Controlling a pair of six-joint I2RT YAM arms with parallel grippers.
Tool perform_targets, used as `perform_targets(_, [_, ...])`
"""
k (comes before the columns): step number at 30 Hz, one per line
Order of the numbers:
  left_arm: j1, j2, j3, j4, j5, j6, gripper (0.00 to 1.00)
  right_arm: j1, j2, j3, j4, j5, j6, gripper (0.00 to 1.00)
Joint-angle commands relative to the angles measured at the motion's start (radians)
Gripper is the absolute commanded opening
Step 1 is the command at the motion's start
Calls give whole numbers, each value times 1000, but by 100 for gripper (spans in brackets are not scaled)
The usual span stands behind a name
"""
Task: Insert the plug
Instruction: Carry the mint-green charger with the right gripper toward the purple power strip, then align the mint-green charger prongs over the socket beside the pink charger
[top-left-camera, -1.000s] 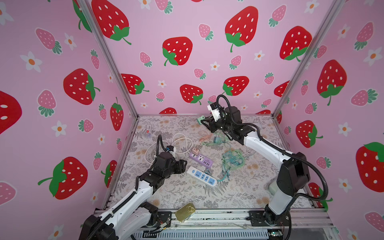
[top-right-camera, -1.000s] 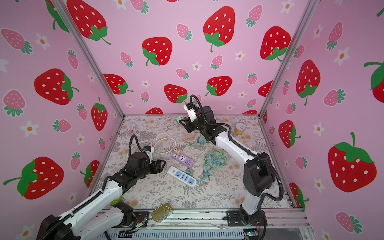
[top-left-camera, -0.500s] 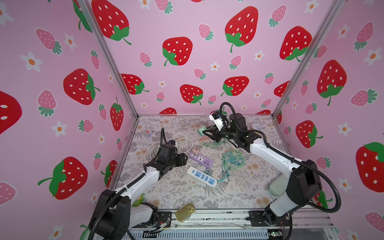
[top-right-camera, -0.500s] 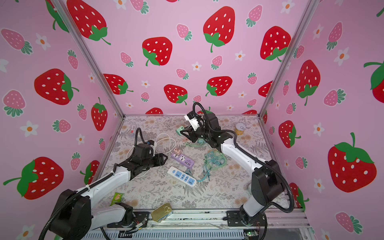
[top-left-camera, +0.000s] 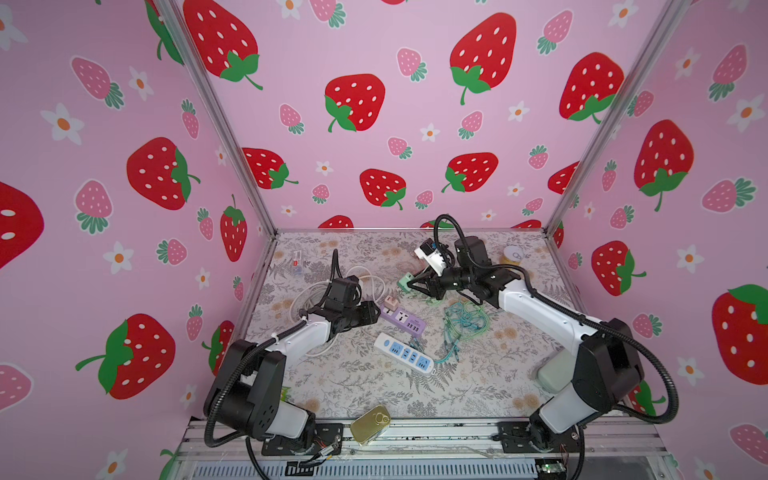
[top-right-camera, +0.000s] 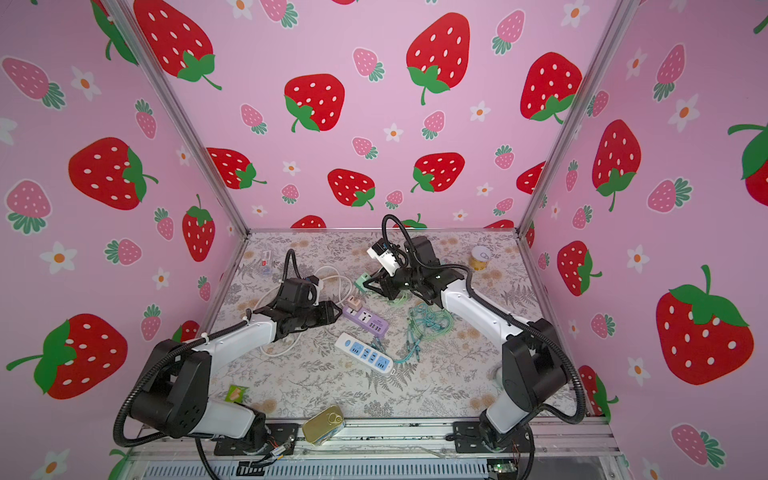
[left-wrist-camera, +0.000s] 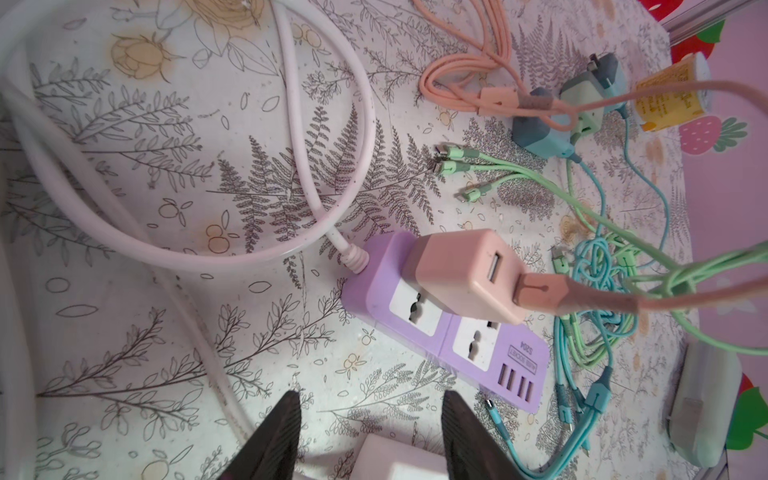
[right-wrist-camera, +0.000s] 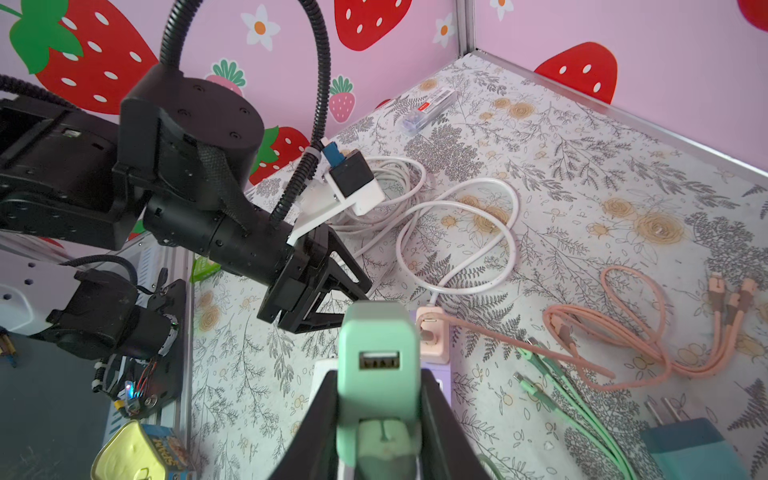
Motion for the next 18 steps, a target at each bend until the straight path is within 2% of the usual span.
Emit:
perform_targets(1, [7,30,54,11,25,19,55,-4,1,-13,-53,-26,-48,5])
perform_targets(12, [12,141,90,50,54,17,42,-2,49,2,-166,37,-73,6])
perform_targets(18, [13,181,112,61,63,13,39,22,71,-1,-175,100,-65,5])
